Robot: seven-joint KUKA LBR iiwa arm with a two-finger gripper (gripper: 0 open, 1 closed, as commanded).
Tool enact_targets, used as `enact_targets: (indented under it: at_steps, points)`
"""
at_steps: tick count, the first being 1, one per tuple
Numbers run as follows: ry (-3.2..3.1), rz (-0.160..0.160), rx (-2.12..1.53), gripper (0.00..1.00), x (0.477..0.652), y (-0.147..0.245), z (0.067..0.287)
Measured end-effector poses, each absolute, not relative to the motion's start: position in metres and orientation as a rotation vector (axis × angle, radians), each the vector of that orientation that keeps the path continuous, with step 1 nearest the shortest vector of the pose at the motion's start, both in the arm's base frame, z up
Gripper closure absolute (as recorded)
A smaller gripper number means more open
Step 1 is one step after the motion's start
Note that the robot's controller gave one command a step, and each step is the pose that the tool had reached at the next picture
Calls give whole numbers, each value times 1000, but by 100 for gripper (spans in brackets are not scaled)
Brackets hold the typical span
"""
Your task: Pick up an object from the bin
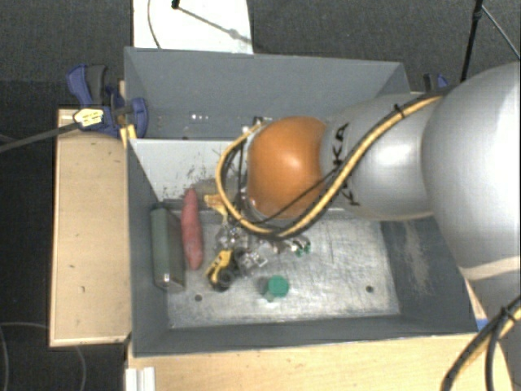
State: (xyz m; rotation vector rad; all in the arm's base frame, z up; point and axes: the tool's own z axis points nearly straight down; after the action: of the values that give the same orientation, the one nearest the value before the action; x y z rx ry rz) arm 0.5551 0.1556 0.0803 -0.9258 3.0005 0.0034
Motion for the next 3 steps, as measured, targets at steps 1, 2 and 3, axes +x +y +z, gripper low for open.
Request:
enact_targets:
  at_steps: [1, 2, 3]
  points:
    - [3004, 4, -926, 100, 553, 155, 98]
    - [2999, 2, -922, 100, 555, 155, 115]
    - [2999, 1, -920, 100, 556, 156, 125]
